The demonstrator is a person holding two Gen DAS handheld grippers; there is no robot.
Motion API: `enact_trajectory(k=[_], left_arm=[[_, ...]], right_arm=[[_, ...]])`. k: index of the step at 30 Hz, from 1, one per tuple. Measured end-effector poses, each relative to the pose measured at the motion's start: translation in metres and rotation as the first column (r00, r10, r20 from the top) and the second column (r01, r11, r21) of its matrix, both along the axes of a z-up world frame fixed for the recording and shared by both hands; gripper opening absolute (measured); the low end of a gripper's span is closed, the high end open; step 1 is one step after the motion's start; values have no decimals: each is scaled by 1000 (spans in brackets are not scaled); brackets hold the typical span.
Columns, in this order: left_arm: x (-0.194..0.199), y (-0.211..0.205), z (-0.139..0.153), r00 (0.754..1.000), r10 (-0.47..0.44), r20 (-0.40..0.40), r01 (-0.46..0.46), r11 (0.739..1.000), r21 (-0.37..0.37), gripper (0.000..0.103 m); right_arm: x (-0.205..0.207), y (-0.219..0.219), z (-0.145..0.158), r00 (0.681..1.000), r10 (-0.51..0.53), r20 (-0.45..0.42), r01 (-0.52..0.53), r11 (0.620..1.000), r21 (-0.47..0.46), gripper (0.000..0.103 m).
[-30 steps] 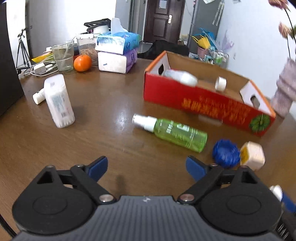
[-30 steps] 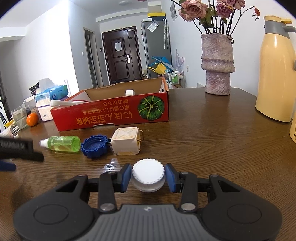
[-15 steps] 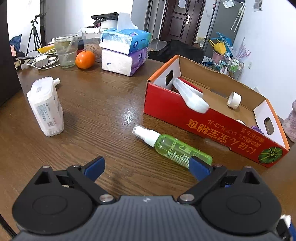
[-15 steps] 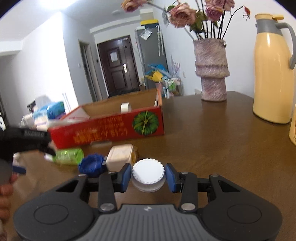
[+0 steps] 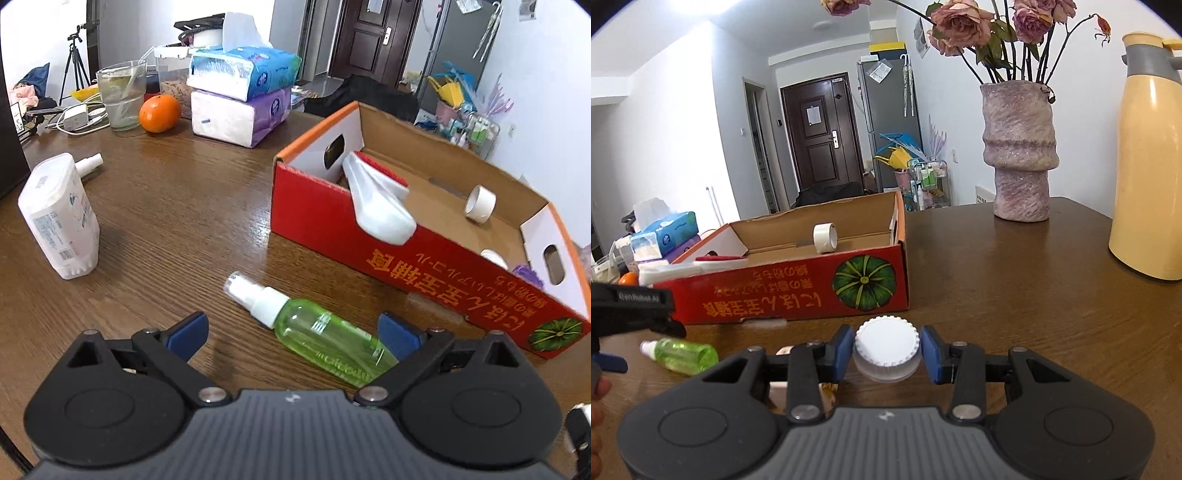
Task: Organize rigid objects
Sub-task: 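Lower the left tool toward the green spray bottle while the right tool holds the white cap, then grasp the green spray bottle with the left tool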
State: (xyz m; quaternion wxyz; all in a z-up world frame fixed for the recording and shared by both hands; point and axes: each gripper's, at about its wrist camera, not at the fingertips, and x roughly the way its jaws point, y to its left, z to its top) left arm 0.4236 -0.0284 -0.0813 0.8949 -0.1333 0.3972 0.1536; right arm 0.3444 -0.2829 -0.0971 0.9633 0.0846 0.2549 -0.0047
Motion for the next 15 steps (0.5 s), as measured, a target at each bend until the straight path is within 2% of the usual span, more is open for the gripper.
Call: enact_trajectory(k=[5,7,9,12,14,15], left_arm=[[4,-4,-14,998,-15,-63,17,1000,24,95],[-2,-8,-14,998,-18,-62,22,998,58,85],[-11,-10,-13,998,-33,-62,37,997,67,79],[-26,-15,-14,995,-73,-61,79,992,95,77],[-38,-17,-14,994,-100,-53,105,987,118,69],[-43,-17,-14,992,-116,-44,121,985,122,60]], right_arm=[[11,-3,-4,1000,4,-12,-4,1000,12,40],[9,-4,-4,1000,5,-9,-5,1000,13,40],[5,-5,-3,1000,5,2,-5,1000,13,40],[2,-7,-3,1000,7,3,-7,1000,15,40],[-1,-7,-3,1000,10,2,-10,1000,14,40],[-2,-5,-2,1000,13,4,-13,1000,13,40]])
